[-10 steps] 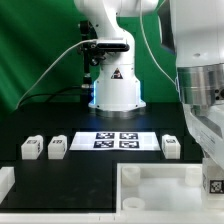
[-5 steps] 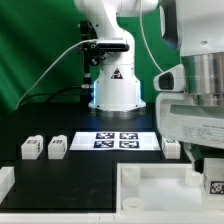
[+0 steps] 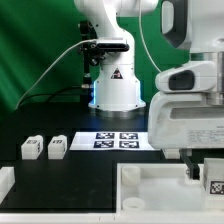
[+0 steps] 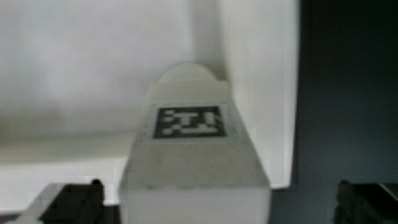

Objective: Assemble one leg

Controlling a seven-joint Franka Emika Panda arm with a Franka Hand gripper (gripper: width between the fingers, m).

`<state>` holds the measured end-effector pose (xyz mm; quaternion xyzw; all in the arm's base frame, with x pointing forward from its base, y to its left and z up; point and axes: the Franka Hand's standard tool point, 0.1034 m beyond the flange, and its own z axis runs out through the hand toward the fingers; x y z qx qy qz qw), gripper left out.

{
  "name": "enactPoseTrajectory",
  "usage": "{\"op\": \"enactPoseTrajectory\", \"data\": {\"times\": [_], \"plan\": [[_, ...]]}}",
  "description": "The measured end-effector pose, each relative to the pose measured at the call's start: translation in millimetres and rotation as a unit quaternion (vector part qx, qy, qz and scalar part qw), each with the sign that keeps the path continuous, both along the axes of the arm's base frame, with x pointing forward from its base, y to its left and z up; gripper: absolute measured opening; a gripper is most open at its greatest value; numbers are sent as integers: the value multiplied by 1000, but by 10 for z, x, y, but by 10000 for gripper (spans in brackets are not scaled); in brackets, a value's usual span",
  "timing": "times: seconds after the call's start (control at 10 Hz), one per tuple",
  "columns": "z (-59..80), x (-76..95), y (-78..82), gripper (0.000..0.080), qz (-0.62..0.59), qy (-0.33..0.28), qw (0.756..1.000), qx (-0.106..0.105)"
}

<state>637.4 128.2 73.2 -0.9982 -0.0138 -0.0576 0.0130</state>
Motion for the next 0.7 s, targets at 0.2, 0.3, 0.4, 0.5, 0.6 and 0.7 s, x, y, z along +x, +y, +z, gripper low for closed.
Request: {"op": "enactPoseTrajectory", "data": {"times": [0.2, 0.3, 0.4, 0.5, 0.6, 0.7], "plan": [[2, 4, -6, 520, -24, 0, 1000, 4], [2, 5, -11, 379, -23, 0, 1000, 4], [0, 12, -60, 298, -52, 1, 999, 4], [-3, 13, -78, 298, -116, 3, 993, 12], [-11, 18, -107, 298, -180, 5, 983, 22], [-17, 39, -164, 298, -259, 6, 965, 38]]}}
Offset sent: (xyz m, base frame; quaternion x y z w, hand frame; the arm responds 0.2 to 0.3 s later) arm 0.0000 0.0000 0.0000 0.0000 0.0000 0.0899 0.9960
